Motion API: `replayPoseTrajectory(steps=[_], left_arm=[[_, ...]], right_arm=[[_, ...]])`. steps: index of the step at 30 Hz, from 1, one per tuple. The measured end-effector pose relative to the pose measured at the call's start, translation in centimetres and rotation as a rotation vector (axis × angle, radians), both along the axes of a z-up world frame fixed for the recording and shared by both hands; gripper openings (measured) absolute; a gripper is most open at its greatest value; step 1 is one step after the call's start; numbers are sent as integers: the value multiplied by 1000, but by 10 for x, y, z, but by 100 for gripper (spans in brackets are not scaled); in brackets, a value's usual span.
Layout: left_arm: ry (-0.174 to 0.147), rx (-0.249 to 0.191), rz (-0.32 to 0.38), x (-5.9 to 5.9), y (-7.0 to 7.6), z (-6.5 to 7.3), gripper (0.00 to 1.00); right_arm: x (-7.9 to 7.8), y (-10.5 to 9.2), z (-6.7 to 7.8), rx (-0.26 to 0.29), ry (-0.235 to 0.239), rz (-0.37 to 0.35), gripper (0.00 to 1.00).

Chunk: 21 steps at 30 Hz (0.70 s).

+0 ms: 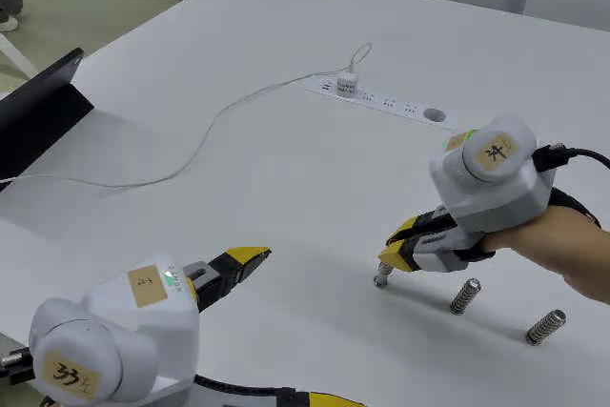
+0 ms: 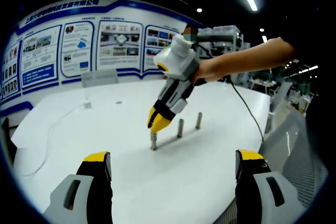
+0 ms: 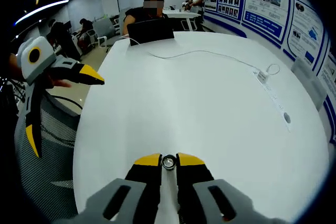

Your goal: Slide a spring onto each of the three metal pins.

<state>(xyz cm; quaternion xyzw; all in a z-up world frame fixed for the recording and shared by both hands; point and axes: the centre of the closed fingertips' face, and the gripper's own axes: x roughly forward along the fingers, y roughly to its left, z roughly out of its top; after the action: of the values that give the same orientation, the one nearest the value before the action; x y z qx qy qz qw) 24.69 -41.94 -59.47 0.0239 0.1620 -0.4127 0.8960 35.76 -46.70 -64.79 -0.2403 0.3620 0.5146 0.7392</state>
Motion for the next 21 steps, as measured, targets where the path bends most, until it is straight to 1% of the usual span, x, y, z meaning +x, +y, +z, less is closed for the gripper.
replayPoseTrajectory(steps=[8,12,21], left_arm=[[10,8,1,0,0,-3,100],[11,7,3,0,1,-2,100],[13,3,16,1,3,-2,100]], right_arm=[[-1,0,-10,-29,6,16,11],[-2,0,-14,-48,1,30,11],[-3,0,-19,-62,7,33,11]])
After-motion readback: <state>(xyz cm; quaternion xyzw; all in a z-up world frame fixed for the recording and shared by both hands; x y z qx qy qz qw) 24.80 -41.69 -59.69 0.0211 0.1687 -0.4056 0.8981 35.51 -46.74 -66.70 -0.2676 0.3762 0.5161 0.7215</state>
